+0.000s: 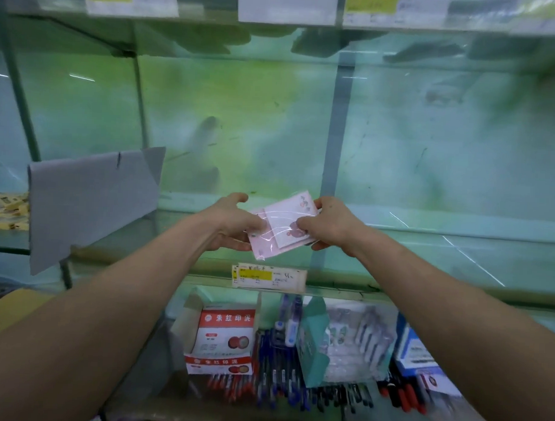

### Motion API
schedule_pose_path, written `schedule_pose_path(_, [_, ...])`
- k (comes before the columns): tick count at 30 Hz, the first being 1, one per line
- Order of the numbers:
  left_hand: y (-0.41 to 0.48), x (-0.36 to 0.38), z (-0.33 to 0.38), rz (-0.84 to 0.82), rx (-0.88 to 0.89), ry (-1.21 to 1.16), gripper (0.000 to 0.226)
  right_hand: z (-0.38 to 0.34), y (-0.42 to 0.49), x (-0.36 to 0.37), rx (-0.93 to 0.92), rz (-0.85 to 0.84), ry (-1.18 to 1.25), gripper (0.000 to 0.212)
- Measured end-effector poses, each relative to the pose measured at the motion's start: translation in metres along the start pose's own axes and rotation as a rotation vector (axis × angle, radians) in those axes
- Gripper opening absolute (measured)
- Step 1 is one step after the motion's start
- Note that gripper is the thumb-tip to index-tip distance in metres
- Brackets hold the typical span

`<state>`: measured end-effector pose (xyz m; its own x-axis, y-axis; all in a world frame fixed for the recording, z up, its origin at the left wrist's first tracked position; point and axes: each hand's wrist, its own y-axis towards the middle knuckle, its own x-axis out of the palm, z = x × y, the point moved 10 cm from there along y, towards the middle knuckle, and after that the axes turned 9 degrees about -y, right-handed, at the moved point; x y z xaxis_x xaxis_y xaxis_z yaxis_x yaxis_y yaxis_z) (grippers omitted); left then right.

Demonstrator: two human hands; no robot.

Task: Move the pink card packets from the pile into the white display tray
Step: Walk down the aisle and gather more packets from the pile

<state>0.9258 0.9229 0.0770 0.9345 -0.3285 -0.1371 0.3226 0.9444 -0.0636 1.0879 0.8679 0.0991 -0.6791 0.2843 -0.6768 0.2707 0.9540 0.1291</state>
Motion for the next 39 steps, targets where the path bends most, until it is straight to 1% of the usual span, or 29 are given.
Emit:
schedule_pose_path(1, [0.001,0.01,0.003,-0.018,0.032,0.036,0.082,0.007,-0.005,-0.005,0.019,-0.013,0.007,0.034])
schedule_pose_path(3, [0.001,0.035,0.009,-0.083,0.072,0.121,0.088,0.019,-0.014,-0.016,0.044,-0.022,0.011,0.058])
schedule_pose_path(5, [-0.003,0.065,0.014,-0.164,0.09,0.26,0.091,0.031,-0.023,-0.033,0.066,-0.006,-0.004,0.076])
schedule_pose_path(7, [-0.01,0.096,0.022,-0.217,0.125,0.386,0.094,0.043,-0.032,-0.05,0.089,-0.003,-0.042,0.077])
schedule_pose_path(10, [-0.024,0.141,0.039,-0.25,0.218,0.493,0.098,0.062,-0.052,-0.077,0.124,-0.012,-0.074,0.074])
schedule_pose_path(12, [-0.034,0.171,0.05,-0.27,0.274,0.533,0.098,0.074,-0.066,-0.105,0.114,0.046,-0.086,0.08])
schedule_pose_path(15, [-0.053,0.212,0.071,-0.243,0.352,0.477,0.094,0.093,-0.094,-0.156,0.103,0.172,-0.195,0.092])
schedule_pose_path(17, [-0.065,0.238,0.082,-0.19,0.39,0.409,0.087,0.109,-0.115,-0.188,0.114,0.227,-0.262,0.084])
schedule_pose_path(19, [-0.079,0.266,0.088,-0.174,0.409,0.387,0.072,0.128,-0.137,-0.217,0.133,0.279,-0.33,0.064])
schedule_pose_path(21, [-0.096,0.297,0.094,-0.181,0.459,0.434,0.041,0.145,-0.16,-0.245,0.151,0.333,-0.413,0.04])
schedule_pose_path(23, [-0.115,0.328,0.101,-0.188,0.538,0.532,0.008,0.162,-0.185,-0.267,0.17,0.359,-0.497,0.028])
schedule_pose_path(25, [-0.14,0.362,0.106,-0.179,0.631,0.732,0.014,0.177,-0.21,-0.285,0.192,0.351,-0.605,0.026])
schedule_pose_path(26, [-0.153,0.378,0.107,-0.148,0.689,0.851,0.016,0.185,-0.223,-0.292,0.203,0.339,-0.664,0.025])
schedule_pose_path(28, [-0.182,0.413,0.11,-0.085,0.849,1.068,0.02,0.2,-0.248,-0.306,0.224,0.322,-0.775,0.021])
schedule_pose_path(31, [-0.226,0.467,0.103,-0.06,1.036,1.321,0.022,0.222,-0.29,-0.324,0.273,0.316,-0.938,0.021])
schedule_pose_path(35, [-0.278,0.532,0.09,-0.073,1.2,1.486,0.014,0.25,-0.345,-0.345,0.315,0.337,-1.116,0.023])
schedule_pose_path(39, [-0.324,0.589,0.081,-0.132,1.279,1.554,0.013,0.28,-0.397,-0.375,0.393,0.365,-1.218,0.027])
